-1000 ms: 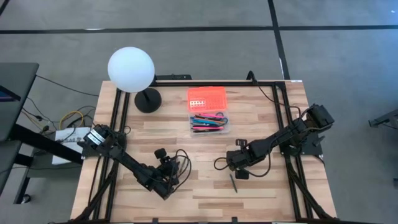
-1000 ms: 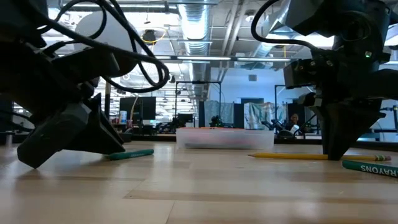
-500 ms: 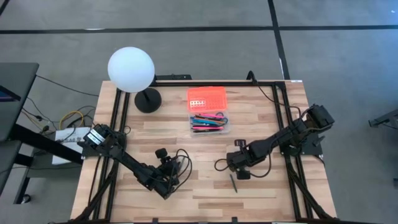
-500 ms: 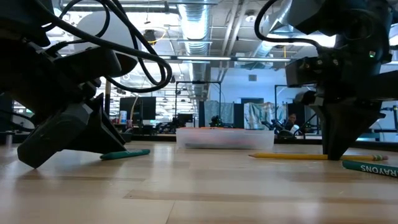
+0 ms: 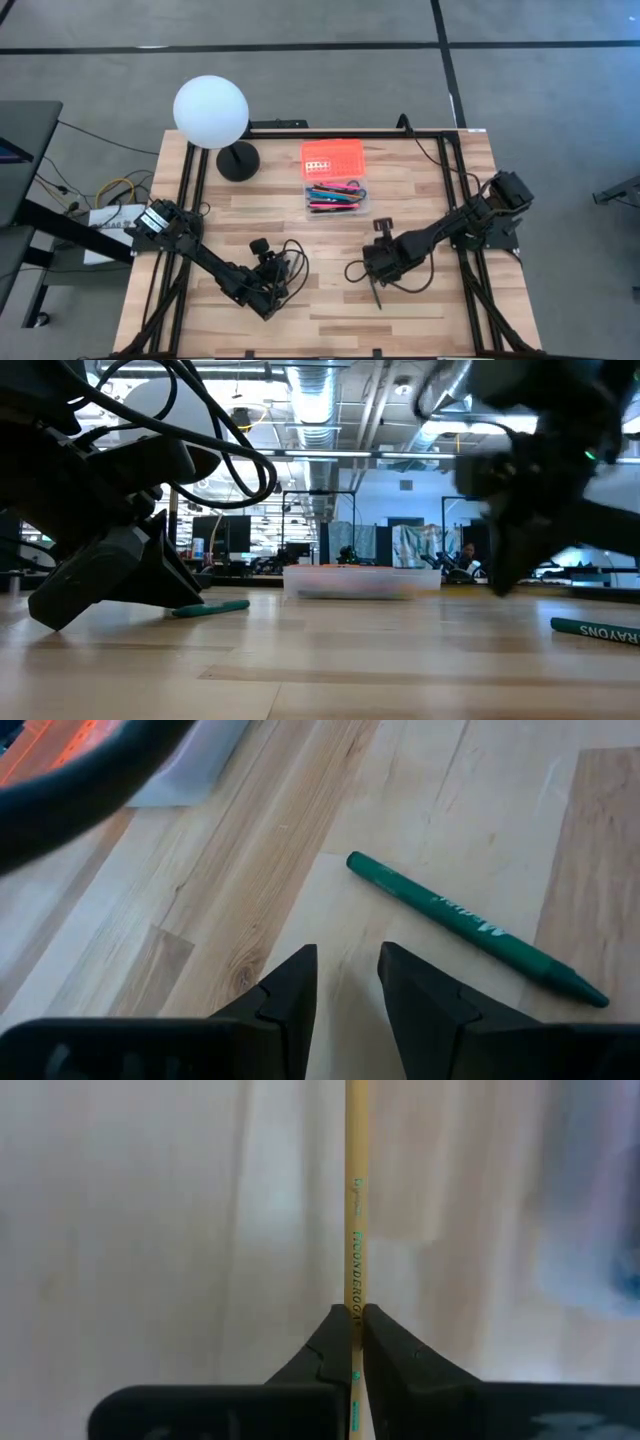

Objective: Pick & place school supplies into a supply box
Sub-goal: Put the yellow pencil into the orange supply box

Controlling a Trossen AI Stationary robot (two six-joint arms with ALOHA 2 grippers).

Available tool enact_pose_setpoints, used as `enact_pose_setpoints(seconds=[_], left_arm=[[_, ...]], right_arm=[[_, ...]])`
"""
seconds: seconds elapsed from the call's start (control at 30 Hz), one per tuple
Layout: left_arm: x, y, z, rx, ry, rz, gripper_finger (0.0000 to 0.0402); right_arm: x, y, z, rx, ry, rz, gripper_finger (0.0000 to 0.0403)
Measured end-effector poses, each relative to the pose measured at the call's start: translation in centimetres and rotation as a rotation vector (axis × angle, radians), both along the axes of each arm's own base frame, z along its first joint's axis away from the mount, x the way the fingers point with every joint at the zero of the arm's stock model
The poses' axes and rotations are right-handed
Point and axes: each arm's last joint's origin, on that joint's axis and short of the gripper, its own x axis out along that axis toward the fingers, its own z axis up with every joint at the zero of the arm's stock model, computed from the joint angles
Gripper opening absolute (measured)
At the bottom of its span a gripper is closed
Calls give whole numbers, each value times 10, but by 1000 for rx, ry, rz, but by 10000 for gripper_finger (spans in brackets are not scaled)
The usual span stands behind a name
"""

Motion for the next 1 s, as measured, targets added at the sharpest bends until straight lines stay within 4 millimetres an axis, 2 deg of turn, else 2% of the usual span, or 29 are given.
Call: enact_pose_setpoints(seconds=[0.13, 0.23, 0.3, 0.43, 0.57, 0.7, 0.83, 1.0], left_arm=[[0, 0, 0, 1, 2, 0, 112], [0, 0, 0, 2, 2, 0, 112], [0, 0, 0, 3, 2, 0, 112], [0, 0, 0, 3, 3, 0, 112], [-1, 0, 0, 6, 6, 0, 112], [-1, 1, 0, 10, 12, 0, 112], [-1, 1, 0, 14, 13, 0, 112], [-1, 1, 0, 29, 15, -5, 112]], right_arm=[[4, -6, 10, -108, 2, -11, 0], [14, -17, 18, -221, -54, -19, 0], [23, -28, 24, -280, -78, -35, 0], [45, -60, 32, -290, -142, -79, 0], [62, -95, 37, -231, -206, -117, 0], [69, -122, 38, -140, -257, -173, 0], [69, -140, 38, -76, -261, -213, 6], [68, -150, 37, 6, -268, -243, 18]])
